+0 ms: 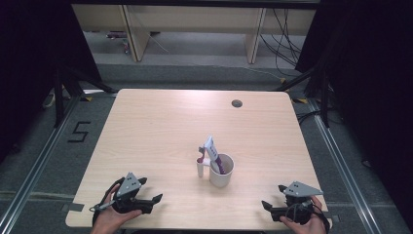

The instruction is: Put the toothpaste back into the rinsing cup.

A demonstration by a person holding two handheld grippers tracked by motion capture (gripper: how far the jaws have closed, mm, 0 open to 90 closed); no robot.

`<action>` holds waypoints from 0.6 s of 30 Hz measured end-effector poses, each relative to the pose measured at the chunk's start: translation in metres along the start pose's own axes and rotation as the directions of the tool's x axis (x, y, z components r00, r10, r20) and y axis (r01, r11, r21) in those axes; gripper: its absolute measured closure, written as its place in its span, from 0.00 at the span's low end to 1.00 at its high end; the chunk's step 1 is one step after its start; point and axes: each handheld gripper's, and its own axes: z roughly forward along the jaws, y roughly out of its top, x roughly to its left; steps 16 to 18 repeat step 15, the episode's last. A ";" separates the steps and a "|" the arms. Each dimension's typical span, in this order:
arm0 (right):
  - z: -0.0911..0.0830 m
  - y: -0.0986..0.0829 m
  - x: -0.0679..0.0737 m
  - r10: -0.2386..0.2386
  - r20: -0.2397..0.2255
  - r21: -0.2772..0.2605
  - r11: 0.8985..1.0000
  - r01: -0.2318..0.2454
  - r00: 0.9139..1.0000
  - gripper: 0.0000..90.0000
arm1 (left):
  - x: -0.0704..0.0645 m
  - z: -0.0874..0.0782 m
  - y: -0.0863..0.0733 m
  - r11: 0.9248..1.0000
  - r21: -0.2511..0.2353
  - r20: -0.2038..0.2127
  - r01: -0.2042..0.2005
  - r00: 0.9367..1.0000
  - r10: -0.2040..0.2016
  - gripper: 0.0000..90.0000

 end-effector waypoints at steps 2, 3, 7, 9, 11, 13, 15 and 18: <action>0.001 -0.001 -0.002 -0.030 -0.004 -0.019 0.999 0.030 1.000 0.18 | 0.000 0.000 0.000 1.000 -0.001 0.000 0.000 1.000 0.000 0.18; 0.000 -0.001 -0.003 -0.037 0.011 -0.019 0.999 0.037 0.999 0.18 | 0.000 0.000 0.000 1.000 0.000 0.000 0.001 1.000 -0.001 0.18; 0.000 -0.003 -0.002 -0.025 -0.002 -0.012 1.000 0.025 1.000 0.18 | 0.000 0.000 0.000 1.000 0.000 -0.002 0.001 1.000 -0.001 0.18; -0.002 -0.003 -0.002 -0.045 0.019 -0.011 0.999 0.046 0.999 0.18 | 0.000 0.000 0.000 1.000 -0.001 0.000 0.000 1.000 0.000 0.18; -0.002 -0.003 -0.002 -0.041 0.020 -0.006 0.999 0.041 0.999 0.18 | 0.000 0.000 0.000 1.000 -0.003 -0.002 0.000 1.000 0.000 0.18; -0.002 -0.003 -0.002 -0.042 0.022 -0.008 0.999 0.043 0.999 0.18 | 0.000 0.000 0.000 1.000 -0.004 -0.003 0.000 1.000 0.000 0.18; -0.002 -0.004 0.001 -0.015 0.011 0.011 1.000 0.015 1.000 0.18 | -0.001 0.000 0.000 1.000 0.001 -0.007 0.005 1.000 -0.005 0.18; -0.002 -0.004 0.001 -0.015 0.011 0.011 1.000 0.015 1.000 0.18 | -0.001 0.000 0.000 1.000 0.001 -0.007 0.005 1.000 -0.005 0.18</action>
